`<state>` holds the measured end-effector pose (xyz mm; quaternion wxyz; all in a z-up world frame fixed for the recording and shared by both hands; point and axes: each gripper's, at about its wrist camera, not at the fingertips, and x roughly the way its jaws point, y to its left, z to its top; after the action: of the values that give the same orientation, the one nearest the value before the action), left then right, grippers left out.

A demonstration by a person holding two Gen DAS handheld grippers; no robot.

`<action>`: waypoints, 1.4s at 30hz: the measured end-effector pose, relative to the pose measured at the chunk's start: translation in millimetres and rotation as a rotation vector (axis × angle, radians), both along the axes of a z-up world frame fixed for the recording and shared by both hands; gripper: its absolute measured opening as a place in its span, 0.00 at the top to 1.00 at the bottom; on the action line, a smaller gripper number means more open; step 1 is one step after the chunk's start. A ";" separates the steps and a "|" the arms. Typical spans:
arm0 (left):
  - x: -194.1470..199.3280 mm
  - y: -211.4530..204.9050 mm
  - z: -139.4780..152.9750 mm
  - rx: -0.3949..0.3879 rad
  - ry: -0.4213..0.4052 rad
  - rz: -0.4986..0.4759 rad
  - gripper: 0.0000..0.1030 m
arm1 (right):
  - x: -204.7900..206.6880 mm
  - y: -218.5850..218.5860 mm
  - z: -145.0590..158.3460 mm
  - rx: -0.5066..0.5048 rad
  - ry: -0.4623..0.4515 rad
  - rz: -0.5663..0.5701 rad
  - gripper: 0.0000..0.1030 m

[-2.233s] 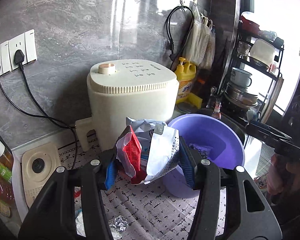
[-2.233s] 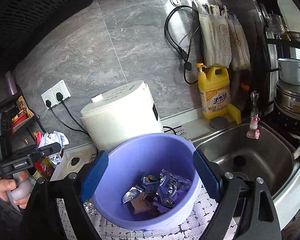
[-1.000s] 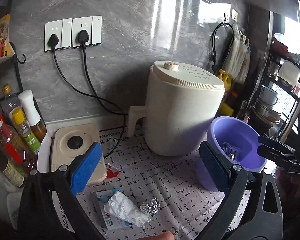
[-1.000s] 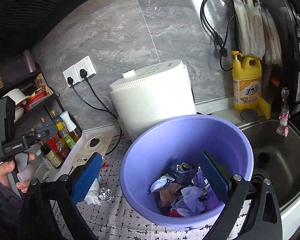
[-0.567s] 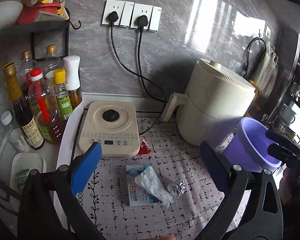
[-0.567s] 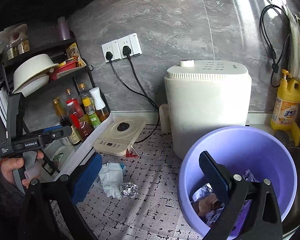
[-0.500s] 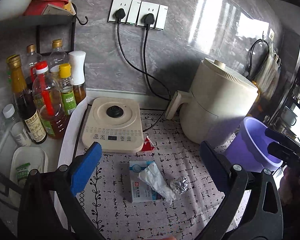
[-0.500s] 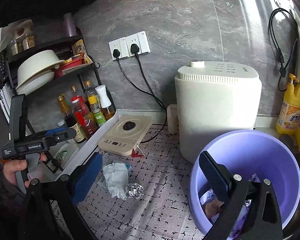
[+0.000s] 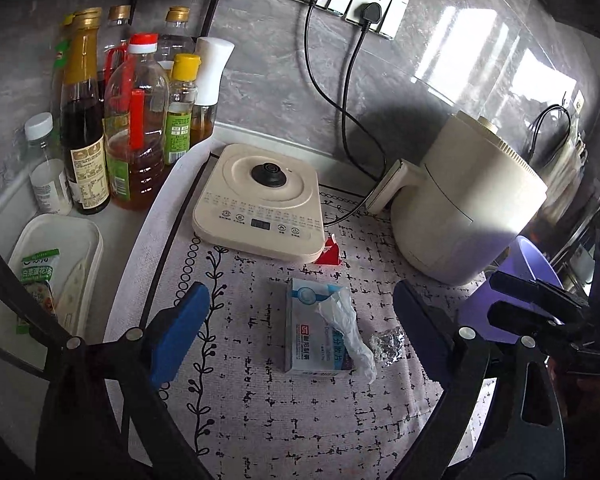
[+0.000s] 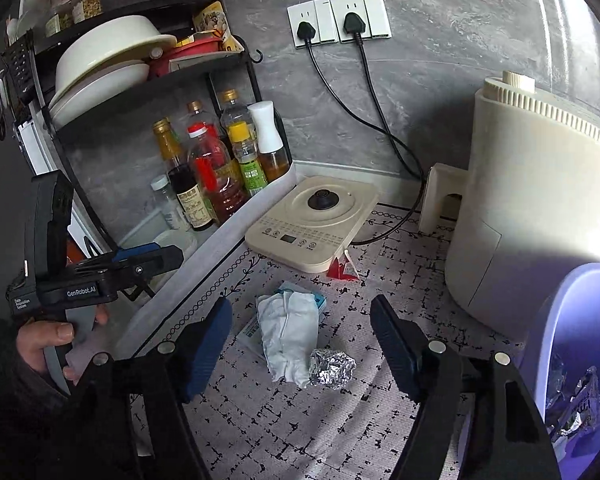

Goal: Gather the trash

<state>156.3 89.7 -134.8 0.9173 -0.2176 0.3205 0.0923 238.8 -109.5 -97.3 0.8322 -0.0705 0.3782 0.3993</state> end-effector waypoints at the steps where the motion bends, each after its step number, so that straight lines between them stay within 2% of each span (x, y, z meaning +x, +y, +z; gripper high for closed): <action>1: 2.3 0.0 -4.4 -0.008 0.008 -0.002 0.15 | 2.0 2.3 -6.1 -0.011 0.016 0.002 0.37; 6: 14.4 -1.8 -22.0 -0.050 0.037 -0.018 0.21 | 11.5 7.6 -35.1 -0.071 0.087 -0.005 0.43; 16: 56.1 -13.2 -51.4 -0.138 0.109 -0.103 0.29 | 24.6 7.8 -62.4 -0.132 0.146 -0.015 0.44; 25: 94.5 -25.3 -69.2 -0.156 0.183 -0.199 0.42 | 40.5 9.3 -83.5 -0.160 0.202 -0.021 0.45; 27: 101.0 -25.2 -76.4 -0.179 0.205 -0.204 0.47 | 43.2 12.3 -88.2 -0.165 0.211 -0.017 0.45; 28: 102.7 -24.0 -79.8 -0.193 0.216 -0.201 0.53 | 44.0 14.1 -90.6 -0.166 0.217 -0.013 0.45; 30: 103.3 -21.6 -83.8 -0.212 0.233 -0.187 0.68 | 45.3 17.9 -96.3 -0.173 0.225 -0.001 0.45; 32: 102.1 -21.3 -83.1 -0.217 0.242 -0.201 0.91 | 47.6 22.2 -102.9 -0.182 0.238 0.005 0.45; 33: 99.3 -20.5 -80.3 -0.211 0.234 -0.202 0.93 | 48.9 24.6 -106.4 -0.185 0.247 0.008 0.45; 36: 87.0 -13.9 -70.2 -0.197 0.205 -0.177 0.95 | 50.6 31.8 -112.8 -0.196 0.257 0.012 0.58; 42: 62.5 1.1 -46.5 -0.176 0.144 -0.116 0.95 | 42.8 38.1 -95.0 -0.152 0.220 0.035 0.59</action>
<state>218.7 90.8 -181.3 0.8730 -0.2711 0.4045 0.0263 281.6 -71.4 -192.3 0.7709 -0.0958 0.4949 0.3894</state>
